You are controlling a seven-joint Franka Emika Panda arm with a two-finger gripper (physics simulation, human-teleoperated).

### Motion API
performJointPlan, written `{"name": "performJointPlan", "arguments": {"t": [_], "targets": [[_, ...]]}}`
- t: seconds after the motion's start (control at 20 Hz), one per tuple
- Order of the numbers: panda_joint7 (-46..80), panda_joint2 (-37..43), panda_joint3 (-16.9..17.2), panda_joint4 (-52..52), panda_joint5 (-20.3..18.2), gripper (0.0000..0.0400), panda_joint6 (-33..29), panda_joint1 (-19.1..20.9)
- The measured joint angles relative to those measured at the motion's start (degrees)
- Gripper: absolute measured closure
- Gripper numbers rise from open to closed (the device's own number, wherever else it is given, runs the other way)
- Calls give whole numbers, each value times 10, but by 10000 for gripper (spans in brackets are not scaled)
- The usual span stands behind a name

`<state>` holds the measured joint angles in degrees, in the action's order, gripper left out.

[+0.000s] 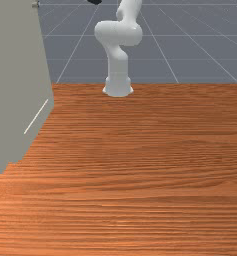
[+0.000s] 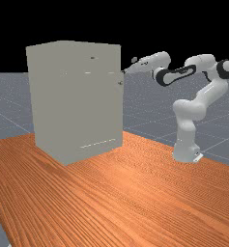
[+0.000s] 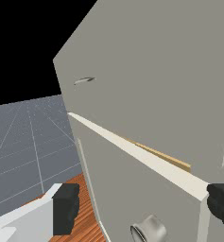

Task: Open the cabinet door

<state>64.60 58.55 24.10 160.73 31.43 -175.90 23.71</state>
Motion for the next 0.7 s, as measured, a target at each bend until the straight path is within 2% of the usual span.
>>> {"name": "performJointPlan", "arguments": {"t": [0.35,0.5,0.65,0.7], "targets": [[5,-2,5,4,1,0,-18,-1],[53,21,-51,23,-21,0,-10,17],[113,12,-173,63,-27,0,-10,-17],[127,18,-200,74,-28,0,-9,-21]]}}
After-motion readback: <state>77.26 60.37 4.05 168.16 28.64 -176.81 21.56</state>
